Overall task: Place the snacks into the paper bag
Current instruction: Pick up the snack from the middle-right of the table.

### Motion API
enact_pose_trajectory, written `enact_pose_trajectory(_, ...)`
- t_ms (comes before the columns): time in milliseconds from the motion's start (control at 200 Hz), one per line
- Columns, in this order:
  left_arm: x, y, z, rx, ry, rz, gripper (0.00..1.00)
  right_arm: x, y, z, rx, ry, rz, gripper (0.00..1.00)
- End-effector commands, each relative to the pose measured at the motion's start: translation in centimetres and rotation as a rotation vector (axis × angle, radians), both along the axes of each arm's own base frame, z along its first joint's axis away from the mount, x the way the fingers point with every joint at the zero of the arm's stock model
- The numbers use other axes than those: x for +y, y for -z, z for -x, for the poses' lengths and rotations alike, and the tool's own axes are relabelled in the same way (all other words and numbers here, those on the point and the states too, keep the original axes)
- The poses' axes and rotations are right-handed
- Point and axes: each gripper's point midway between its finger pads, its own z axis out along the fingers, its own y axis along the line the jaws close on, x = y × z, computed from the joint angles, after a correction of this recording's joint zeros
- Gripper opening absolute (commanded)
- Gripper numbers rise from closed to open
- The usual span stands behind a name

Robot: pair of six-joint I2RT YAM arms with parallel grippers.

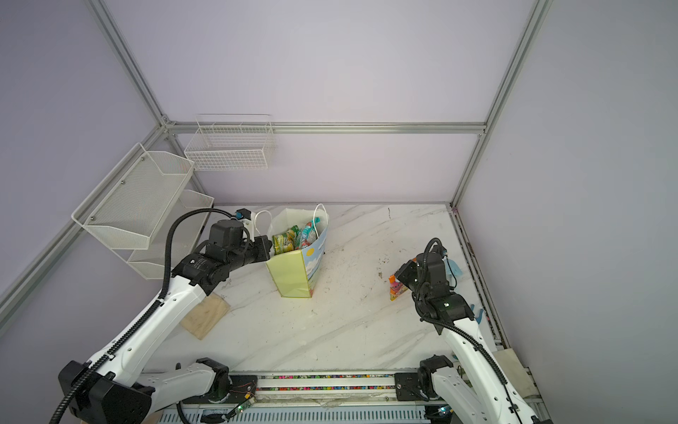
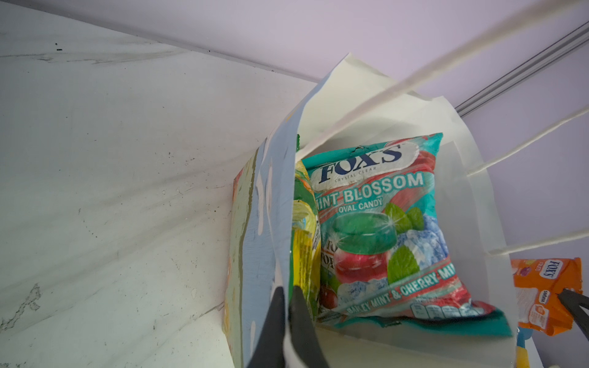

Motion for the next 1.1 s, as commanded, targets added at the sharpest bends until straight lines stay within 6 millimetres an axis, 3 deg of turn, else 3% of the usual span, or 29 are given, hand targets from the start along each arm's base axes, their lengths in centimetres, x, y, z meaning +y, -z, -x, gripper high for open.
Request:
enact_pose_trajectory(0,0.3,-1.6,-1.2,-0.081,-0.023,0.017,0.0,0.8,-3.1,-0.6,-0.081,-0.057,0.0,0.0)
enact_pose_trajectory(325,0.2,-1.9,-1.4,-0.081,-0.019,0.02,0.0,2.1,-6.9,-1.4,-0.151,-0.12,0.009,0.0)
enact_pose_trajectory(1095,0.0,-2.6,-1.8,-0.088,-0.015,0.017,0.0,7.4,-21.9,-3.4,-0.423,-0.309,-0.013,0.0)
